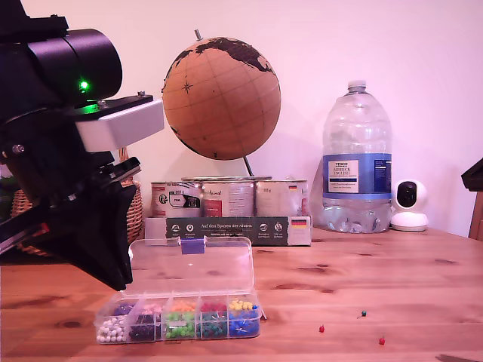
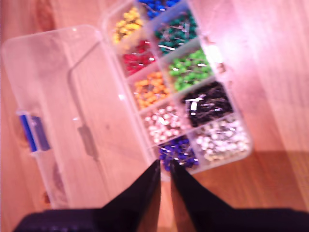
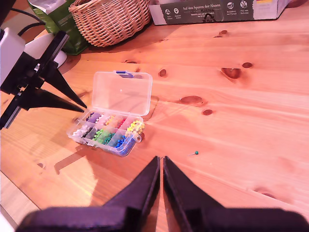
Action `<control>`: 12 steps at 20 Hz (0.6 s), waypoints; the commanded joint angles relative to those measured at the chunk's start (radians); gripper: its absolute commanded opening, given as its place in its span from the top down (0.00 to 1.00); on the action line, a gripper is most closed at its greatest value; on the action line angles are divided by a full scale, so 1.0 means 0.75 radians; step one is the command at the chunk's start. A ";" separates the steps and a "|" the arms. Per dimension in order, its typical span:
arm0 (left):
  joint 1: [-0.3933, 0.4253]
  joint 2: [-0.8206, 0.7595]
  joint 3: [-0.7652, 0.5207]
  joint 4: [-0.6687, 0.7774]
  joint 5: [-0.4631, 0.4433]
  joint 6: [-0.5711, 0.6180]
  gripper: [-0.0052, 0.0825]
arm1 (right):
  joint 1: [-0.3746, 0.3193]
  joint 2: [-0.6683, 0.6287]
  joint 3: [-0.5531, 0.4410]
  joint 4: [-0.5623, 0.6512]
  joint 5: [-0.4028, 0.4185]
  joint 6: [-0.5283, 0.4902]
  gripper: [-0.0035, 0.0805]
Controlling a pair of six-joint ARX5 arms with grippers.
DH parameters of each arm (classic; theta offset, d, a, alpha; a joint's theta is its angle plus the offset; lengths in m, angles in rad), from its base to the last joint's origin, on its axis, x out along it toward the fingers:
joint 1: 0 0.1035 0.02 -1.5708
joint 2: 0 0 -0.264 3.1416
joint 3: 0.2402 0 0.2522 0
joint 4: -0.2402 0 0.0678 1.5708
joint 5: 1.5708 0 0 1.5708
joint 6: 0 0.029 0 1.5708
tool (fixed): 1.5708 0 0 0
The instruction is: Sort the loose pins on the table into their correct compartments
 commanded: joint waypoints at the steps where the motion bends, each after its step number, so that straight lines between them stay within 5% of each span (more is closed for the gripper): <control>1: -0.003 0.022 -0.009 -0.001 0.003 0.005 0.87 | 0.005 0.007 0.011 0.006 -0.002 -0.001 0.97; 5: -0.003 0.019 -0.009 0.010 -0.015 0.004 0.89 | 0.005 0.007 0.011 0.006 -0.003 -0.001 0.97; 7: -0.003 0.003 -0.001 0.009 -0.038 -0.009 0.97 | 0.005 0.007 0.011 0.008 -0.002 -0.002 0.97; 12: -0.003 -0.151 0.015 -0.014 -0.063 -0.333 0.97 | 0.005 0.011 0.012 0.020 -0.003 0.080 0.97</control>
